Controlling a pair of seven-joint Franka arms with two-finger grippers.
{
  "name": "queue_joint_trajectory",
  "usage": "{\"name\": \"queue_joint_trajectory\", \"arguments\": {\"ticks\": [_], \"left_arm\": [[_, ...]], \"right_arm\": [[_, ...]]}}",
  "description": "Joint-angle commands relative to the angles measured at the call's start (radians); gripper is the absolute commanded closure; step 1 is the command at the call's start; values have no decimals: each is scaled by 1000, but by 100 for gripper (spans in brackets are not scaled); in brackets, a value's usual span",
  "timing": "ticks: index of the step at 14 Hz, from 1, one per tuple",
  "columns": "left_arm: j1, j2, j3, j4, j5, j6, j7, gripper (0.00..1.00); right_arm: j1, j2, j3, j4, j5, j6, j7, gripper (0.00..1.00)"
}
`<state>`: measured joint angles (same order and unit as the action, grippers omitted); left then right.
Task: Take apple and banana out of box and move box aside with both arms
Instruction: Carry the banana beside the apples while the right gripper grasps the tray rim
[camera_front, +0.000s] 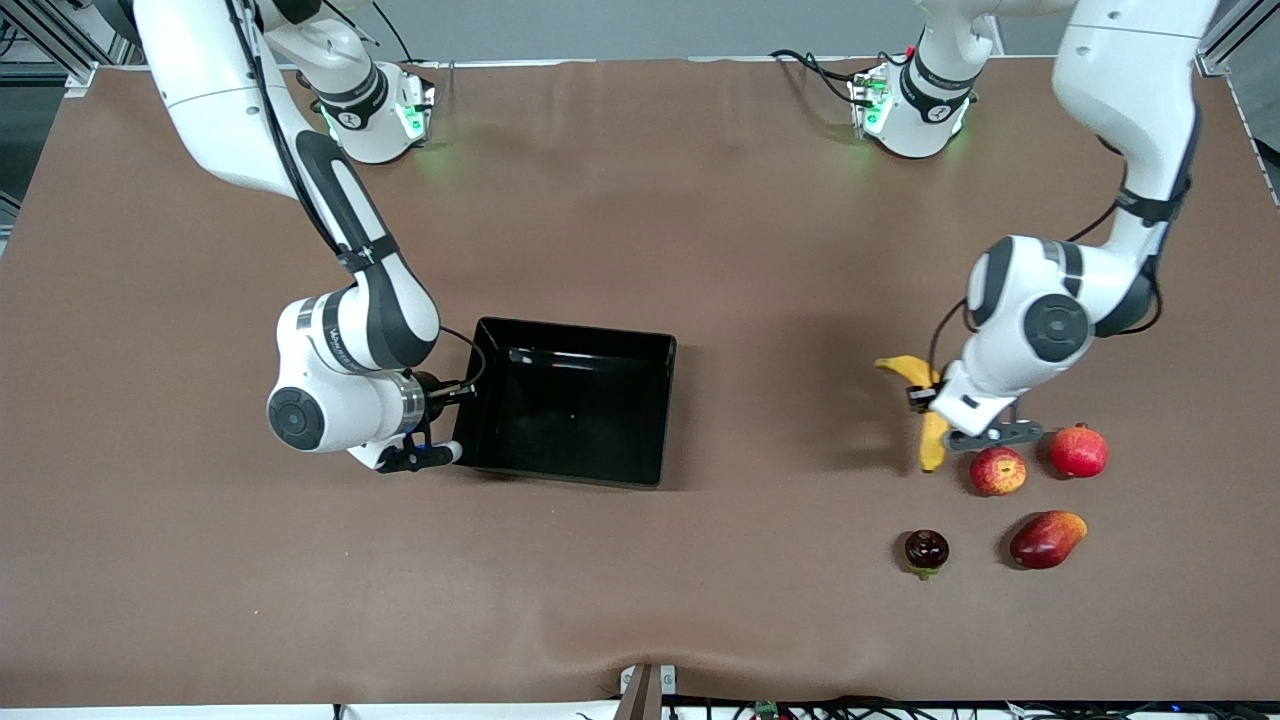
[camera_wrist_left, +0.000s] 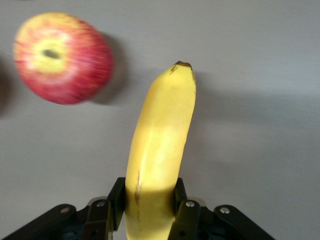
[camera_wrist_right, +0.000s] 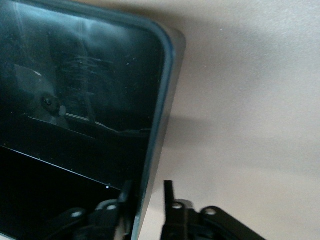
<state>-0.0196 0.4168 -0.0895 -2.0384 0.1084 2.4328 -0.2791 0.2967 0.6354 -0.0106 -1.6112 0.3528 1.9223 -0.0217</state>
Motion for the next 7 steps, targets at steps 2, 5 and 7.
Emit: {"name": "queue_joint_trajectory", "arguments": {"ticks": [2, 5, 7], "left_arm": [[49, 62, -29, -32, 5, 139, 20, 100], [60, 80, -29, -29, 5, 158, 20, 75], [59, 70, -29, -31, 4, 155, 24, 0]], "right_arm": [[-7, -19, -9, -1, 18, -16, 5, 88], [-46, -34, -11, -1, 18, -16, -3, 95], [-89, -40, -11, -1, 15, -22, -14, 100]]}}
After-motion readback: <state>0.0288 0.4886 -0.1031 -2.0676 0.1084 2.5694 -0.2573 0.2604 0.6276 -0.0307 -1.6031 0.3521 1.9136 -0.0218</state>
